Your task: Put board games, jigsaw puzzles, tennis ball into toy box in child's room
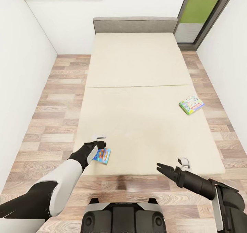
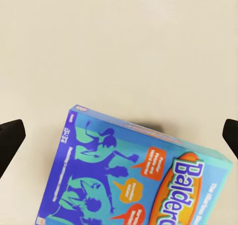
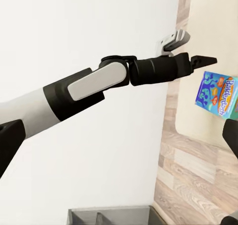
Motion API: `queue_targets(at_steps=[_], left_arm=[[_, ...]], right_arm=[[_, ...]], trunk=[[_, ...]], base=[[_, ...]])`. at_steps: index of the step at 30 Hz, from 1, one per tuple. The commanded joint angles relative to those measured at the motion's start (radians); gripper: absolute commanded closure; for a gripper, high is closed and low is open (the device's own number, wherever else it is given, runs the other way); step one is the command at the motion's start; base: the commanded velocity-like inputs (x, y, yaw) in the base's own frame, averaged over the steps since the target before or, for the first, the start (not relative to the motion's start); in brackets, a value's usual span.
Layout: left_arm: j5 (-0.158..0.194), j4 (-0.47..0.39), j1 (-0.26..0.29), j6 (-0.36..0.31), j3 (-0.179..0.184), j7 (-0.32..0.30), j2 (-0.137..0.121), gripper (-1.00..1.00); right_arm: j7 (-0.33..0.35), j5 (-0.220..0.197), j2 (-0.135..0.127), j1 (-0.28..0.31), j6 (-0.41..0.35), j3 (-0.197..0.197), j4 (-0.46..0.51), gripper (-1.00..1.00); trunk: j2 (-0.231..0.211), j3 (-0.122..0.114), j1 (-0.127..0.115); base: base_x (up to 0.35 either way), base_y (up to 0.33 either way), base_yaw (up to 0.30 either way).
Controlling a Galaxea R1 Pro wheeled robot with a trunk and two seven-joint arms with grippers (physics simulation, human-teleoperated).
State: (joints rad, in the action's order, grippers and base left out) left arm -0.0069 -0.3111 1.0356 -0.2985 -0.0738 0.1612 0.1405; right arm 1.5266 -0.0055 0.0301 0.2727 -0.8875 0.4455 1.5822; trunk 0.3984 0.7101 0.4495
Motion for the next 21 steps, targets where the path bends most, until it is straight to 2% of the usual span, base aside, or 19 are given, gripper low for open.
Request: queue_targets(at_steps=[1,21], left_arm=[[-0.001,-0.002,0.0,-0.005,-0.008,0.001,0.001,-1.0],[0.002,-0.01,0.001,-0.003,-0.017,0.001,-0.011,-1.0]], right_arm=[[0.006,0.002,0.001,0.0,-0.009,0.002,0.001,-1.0],[-0.004,0.012,0.001,-0.001,-0.005,0.002,-0.003,-1.0]], trunk=[[0.002,0.003,0.0],[0.002,0.035,0.0]], base=[[0.0,0.0,0.0],[0.0,0.0,0.0]])
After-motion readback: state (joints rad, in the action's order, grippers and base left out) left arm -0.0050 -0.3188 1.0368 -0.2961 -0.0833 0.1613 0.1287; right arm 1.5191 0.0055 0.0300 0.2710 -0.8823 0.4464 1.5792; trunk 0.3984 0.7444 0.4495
